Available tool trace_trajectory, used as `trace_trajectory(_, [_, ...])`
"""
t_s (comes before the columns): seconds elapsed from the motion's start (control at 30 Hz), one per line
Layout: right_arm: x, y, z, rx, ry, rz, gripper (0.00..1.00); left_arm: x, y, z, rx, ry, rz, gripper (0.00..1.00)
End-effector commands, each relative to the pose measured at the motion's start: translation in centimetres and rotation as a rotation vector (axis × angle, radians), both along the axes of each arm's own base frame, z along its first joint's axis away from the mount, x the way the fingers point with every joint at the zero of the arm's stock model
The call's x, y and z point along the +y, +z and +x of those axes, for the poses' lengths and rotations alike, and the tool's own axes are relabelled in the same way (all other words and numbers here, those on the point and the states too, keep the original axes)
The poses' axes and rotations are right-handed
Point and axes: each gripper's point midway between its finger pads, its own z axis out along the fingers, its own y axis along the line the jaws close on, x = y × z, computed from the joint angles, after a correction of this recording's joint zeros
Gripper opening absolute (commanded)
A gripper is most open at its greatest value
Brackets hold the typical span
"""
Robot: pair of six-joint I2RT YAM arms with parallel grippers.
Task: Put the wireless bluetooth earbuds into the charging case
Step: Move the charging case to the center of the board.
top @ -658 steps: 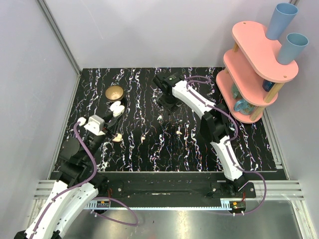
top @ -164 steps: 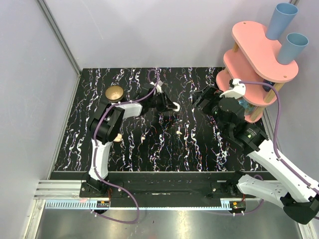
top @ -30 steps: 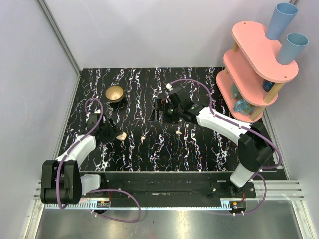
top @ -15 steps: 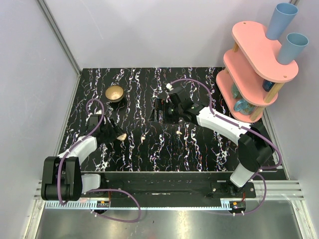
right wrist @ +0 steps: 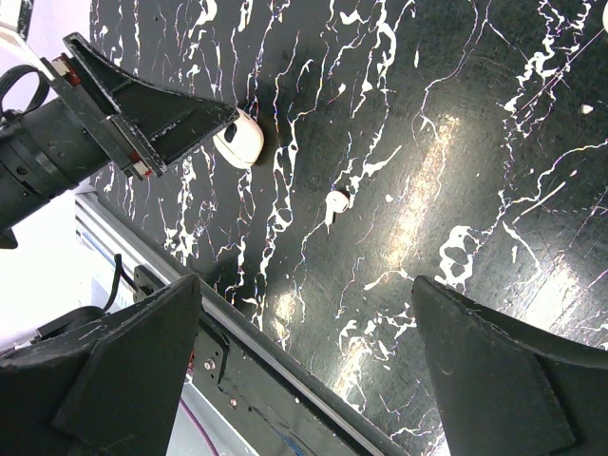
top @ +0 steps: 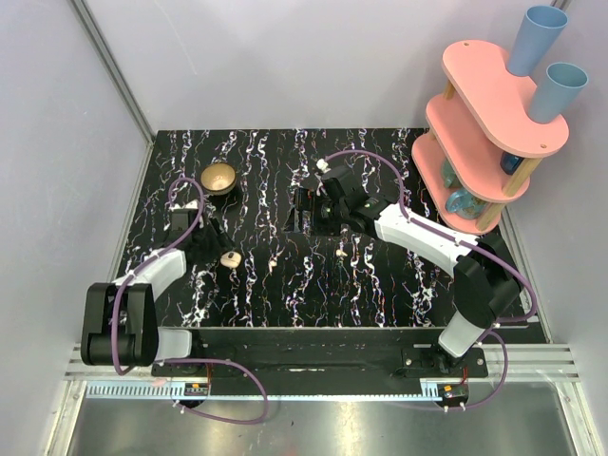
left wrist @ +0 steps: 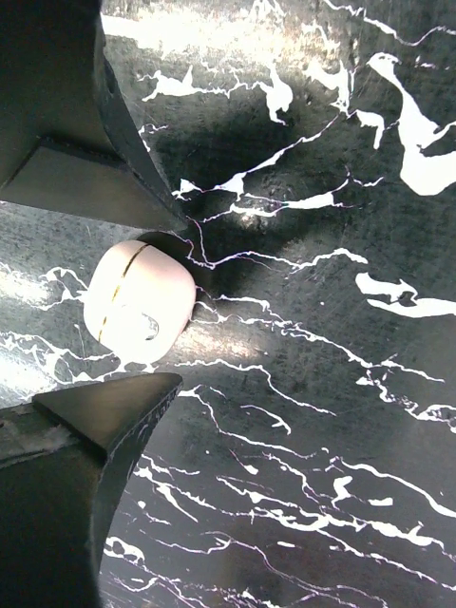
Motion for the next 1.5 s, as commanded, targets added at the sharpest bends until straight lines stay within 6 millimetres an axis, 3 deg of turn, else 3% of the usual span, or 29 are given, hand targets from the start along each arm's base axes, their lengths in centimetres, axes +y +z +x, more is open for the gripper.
trace_trajectory(0.0, [0.6, 2.6, 0.1, -0.038, 0.023, 0.063, 1.00, -0.9, 0.9, 1.5, -0.040, -0.046, -0.019, 0.65])
trace_trajectory(0.17, [0.5, 2.5, 0.1, -0.040, 0.023, 0.058, 1.00, -1.8, -0.2, 0.0, -0.017, -0.047, -0.061, 0.64])
trace_trajectory(0.57, [0.6, 2.2, 0.0, -0.031, 0.031, 0.056, 1.00, -5.6, 0.1, -2.0, -0.016, -0.069, -0.156, 0.61])
trace_trajectory(0.73, [0.4, 1.8, 0.0, -0.022, 0.020, 0.051, 1.00, -6.9, 0.6, -2.0, -0.040, -0.077, -0.193, 0.61])
trace_trajectory(1.2, [0.2, 1.0, -0.1, -0.010, 0.010, 0.036, 1.00, -13.0, 2.9, 2.7, -0.105, -0.214, -0.274, 0.61])
trace_trajectory(1.33, [-0.8, 1.1, 0.6, -0.035, -0.062, 0.011, 1.00, -15.2, 4.6, 4.8, -0.137, -0.261, -0.302, 0.61])
trace_trajectory(1.47, [-2.5, 0.9, 1.5, -0.072, -0.153, -0.041, 1.00, -16.2, 5.1, 4.7, -0.140, -0.293, -0.311, 0.61])
